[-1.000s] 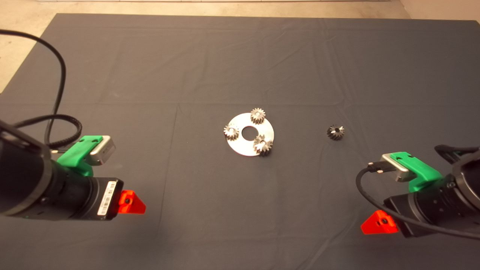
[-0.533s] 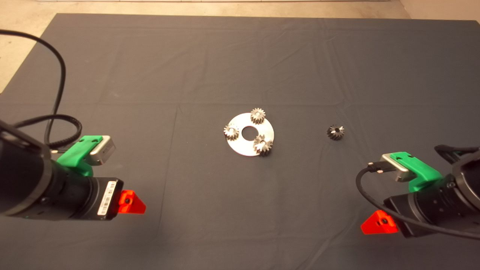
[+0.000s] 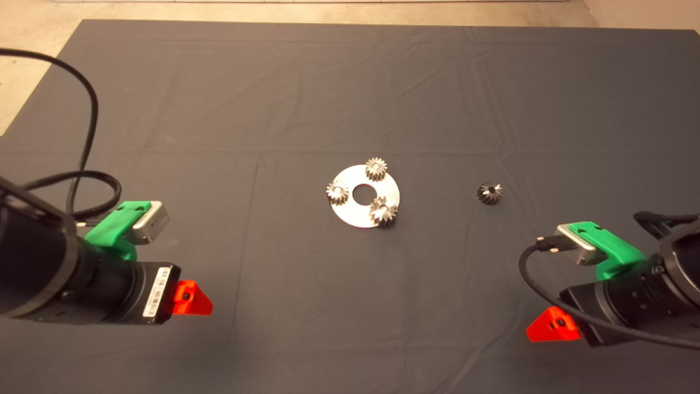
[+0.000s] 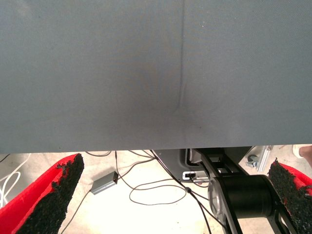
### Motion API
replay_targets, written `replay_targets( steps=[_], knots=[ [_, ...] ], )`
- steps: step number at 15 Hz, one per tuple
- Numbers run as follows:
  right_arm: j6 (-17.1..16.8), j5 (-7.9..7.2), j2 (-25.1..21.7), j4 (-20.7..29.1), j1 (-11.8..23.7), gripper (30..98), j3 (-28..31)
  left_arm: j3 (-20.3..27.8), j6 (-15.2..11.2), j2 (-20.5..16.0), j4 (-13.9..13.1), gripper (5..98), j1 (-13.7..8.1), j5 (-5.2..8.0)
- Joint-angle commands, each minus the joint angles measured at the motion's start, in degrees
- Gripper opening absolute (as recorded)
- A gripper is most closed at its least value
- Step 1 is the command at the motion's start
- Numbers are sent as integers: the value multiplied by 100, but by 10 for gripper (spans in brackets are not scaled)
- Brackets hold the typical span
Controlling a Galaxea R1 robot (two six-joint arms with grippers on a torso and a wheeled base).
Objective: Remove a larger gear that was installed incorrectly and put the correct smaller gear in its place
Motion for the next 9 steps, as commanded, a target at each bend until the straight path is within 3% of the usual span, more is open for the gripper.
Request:
replay_targets(
  steps=[1, 9],
  knots=[
    [-8, -713, 1, 4, 82, 976, 35, 85, -20, 23, -91, 982, -21, 34],
    [-25, -713, -17, 4, 82, 976, 26, 85, -29, -4, -91, 982, -12, 34]
  ],
)
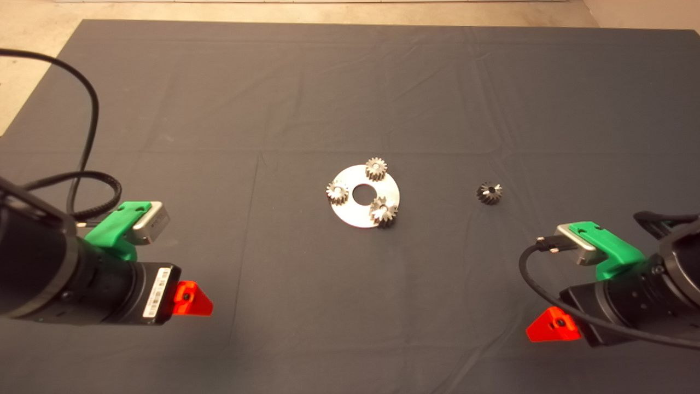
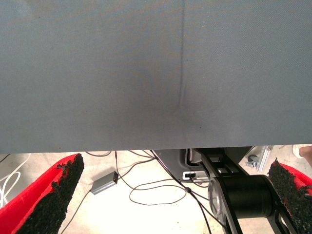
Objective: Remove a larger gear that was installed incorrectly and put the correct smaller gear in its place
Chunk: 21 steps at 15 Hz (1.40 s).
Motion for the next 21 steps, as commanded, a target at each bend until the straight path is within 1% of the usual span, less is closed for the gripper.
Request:
replay_targets(
  steps=[1, 12, 17, 19, 21],
  knots=[
    [-25, -713, 0, 4, 82, 976, 26, 85, -29, 14, -88, 982, -18, 34],
    [-25, -713, -35, 4, 91, 976, 26, 85, -20, 23, -88, 982, -23, 34],
    [-25, -713, 36, 4, 100, 976, 26, 85, -12, 31, -88, 982, -14, 34],
    [-16, -713, -78, -5, 100, 976, 26, 85, -20, 23, -88, 982, -14, 34],
    [-16, -713, -36, 4, 108, 976, 26, 85, -20, 22, -88, 982, -14, 34]
  ],
)
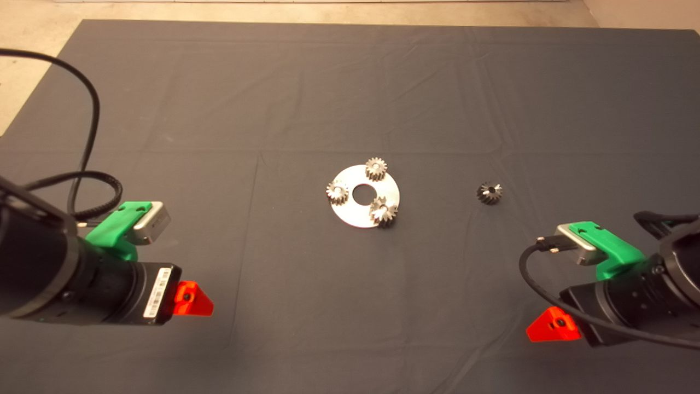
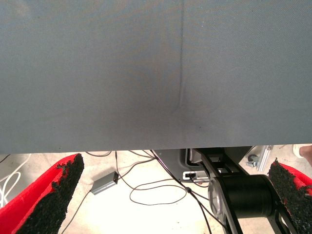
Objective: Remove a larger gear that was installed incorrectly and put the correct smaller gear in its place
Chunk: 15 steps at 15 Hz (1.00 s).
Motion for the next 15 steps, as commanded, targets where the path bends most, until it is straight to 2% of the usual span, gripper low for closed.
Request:
replay_targets(
  steps=[1, 15],
  knots=[
    [-14, -713, -79, 4, 108, 976, 26, 85, -20, 19, -88, 982, -14, 34],
    [-23, -713, -110, 4, 117, 976, 26, 85, -29, -7, -88, 982, -14, 34]
  ],
)
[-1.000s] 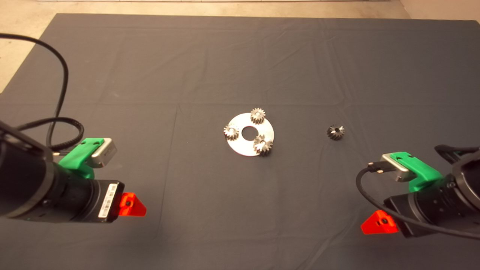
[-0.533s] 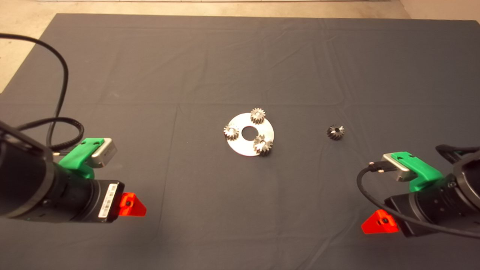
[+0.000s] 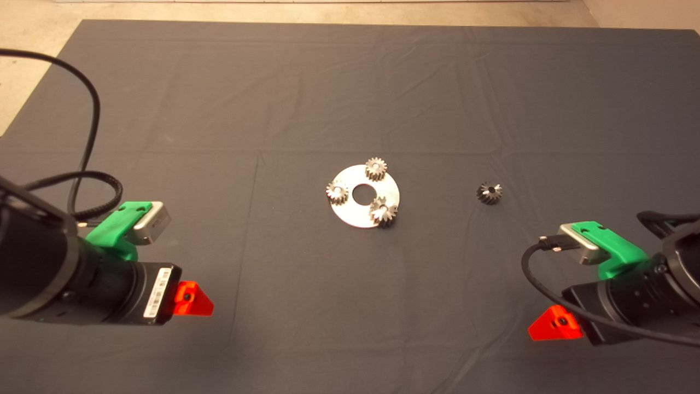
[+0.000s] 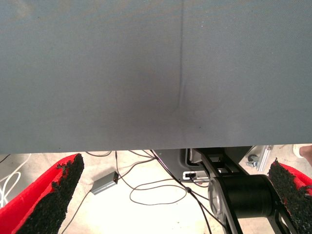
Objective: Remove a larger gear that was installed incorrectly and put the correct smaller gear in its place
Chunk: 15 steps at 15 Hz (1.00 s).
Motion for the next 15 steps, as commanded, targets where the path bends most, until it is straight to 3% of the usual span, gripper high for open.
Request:
replay_targets(
  steps=[1, 15],
  knots=[
    [-25, -713, -23, 4, 106, 976, 26, 84, -19, 27, -89, 982, -14, 36],
    [-26, -713, -84, -14, 115, 976, 18, 84, -36, 11, -89, 982, -14, 28]
  ],
)
